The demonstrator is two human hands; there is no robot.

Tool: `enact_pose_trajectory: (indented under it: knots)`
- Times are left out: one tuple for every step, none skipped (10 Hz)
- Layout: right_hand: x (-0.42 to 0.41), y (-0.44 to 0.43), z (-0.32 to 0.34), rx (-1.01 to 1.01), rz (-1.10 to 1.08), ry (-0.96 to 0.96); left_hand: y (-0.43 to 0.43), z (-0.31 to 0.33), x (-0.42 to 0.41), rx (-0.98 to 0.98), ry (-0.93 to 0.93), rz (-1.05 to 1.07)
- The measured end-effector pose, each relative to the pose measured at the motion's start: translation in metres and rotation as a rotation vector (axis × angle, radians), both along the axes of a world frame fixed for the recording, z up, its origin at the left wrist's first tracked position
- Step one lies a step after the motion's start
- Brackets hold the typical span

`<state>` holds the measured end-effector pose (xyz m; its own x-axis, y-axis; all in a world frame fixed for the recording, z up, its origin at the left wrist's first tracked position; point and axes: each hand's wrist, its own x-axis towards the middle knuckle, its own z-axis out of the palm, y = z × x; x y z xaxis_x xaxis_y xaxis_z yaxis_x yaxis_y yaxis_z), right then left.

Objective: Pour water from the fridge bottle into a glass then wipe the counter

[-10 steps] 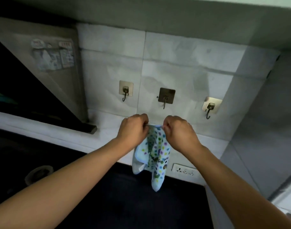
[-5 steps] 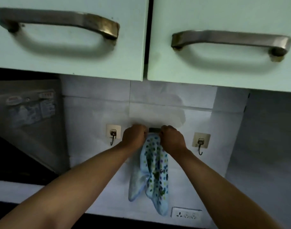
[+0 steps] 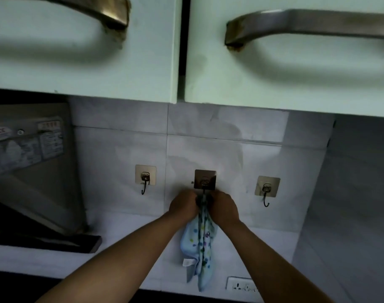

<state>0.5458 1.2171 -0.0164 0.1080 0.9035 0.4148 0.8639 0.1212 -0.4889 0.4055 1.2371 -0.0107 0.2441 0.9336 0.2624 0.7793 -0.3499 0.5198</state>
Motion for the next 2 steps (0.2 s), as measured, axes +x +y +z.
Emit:
enact_pose_trajectory:
  knots:
    - [0.0014, -0.0040, 0.0025, -0.022, -0.002, 0.006, -0.0068, -0.0012, -0.0017, 0.022, -0.074, 0.055]
    - [0.0032, -0.0117, 0.0059, -0.009, -0.026, 0.012, -0.0130, 0.0015, -0.0022, 0.053, -0.088, 0.117]
